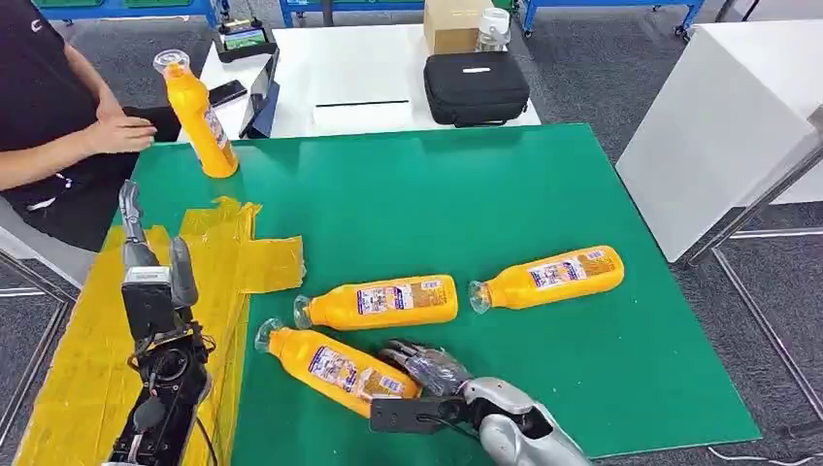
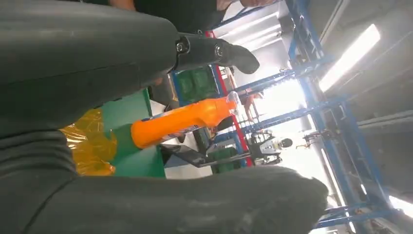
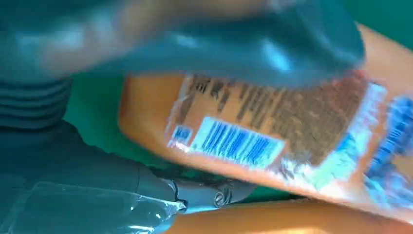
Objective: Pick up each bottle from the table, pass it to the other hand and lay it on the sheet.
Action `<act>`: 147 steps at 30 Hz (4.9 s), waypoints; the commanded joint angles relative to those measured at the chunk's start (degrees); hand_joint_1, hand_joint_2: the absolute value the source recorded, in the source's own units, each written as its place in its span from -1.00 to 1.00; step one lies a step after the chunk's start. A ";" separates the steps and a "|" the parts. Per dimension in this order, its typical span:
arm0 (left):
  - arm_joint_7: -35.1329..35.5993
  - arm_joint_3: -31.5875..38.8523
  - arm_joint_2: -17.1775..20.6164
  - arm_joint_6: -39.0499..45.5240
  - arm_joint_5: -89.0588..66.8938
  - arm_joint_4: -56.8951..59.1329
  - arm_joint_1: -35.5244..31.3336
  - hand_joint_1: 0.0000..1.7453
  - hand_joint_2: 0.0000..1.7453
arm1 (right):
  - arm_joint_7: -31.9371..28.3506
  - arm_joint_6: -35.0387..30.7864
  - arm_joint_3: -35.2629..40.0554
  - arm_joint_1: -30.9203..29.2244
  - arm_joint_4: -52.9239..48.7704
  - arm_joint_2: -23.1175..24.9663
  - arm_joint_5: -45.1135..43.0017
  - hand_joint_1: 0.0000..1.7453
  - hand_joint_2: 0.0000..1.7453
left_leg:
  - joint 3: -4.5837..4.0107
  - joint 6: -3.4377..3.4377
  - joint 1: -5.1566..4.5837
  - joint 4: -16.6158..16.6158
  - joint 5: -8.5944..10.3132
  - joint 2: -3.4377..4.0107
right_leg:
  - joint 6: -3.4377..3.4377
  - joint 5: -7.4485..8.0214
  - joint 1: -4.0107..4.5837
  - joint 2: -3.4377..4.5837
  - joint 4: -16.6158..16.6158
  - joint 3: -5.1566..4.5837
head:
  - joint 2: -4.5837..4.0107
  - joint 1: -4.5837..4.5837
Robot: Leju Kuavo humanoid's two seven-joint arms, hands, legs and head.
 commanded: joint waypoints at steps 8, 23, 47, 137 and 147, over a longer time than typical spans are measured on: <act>-0.72 1.33 1.27 0.19 1.29 0.94 0.81 -1.00 -1.00 | -0.48 1.74 -1.82 0.41 -12.09 -11.99 -9.52 -1.00 -1.00 | -0.34 0.05 -0.10 -0.02 0.03 -0.37 | 0.05 -0.06 -0.10 -0.26 0.03 -0.18 | 0.00 0.02; -0.97 3.92 1.62 -0.20 1.29 -2.48 4.07 -1.00 -1.00 | 2.31 -2.74 -7.76 1.76 -22.00 -13.56 -5.38 -1.00 -1.00 | -0.58 0.03 -0.16 0.00 0.03 -0.42 | 0.07 -0.07 -0.15 -0.25 0.08 -0.41 | 0.00 0.00; -0.69 0.10 0.10 0.12 0.65 -0.68 1.19 -1.00 -1.00 | 2.20 -3.38 2.01 -9.48 -5.22 4.93 -9.37 -1.00 1.00 | -0.60 -0.04 -0.05 -0.06 0.15 -0.49 | 0.06 -0.04 -0.07 -0.30 0.03 -0.41 | 0.00 0.02; 0.51 0.46 -0.74 -1.03 3.02 0.29 -0.66 -1.00 -1.00 | 19.43 -0.30 3.71 -3.69 9.91 6.86 13.59 1.00 1.00 | 0.02 -0.09 -0.14 -0.22 0.34 -0.87 | -0.11 -0.05 -0.14 -0.73 -0.16 -0.22 | 0.00 0.02; 5.85 3.84 -0.85 -13.63 17.73 -6.72 6.57 -1.00 1.00 | 1.06 -3.99 -18.06 6.86 -17.20 -2.44 -17.22 1.00 1.00 | -0.03 -0.06 -0.17 -0.14 0.26 -0.80 | -0.03 -0.12 -0.15 -0.66 -0.11 -0.17 | 0.00 0.04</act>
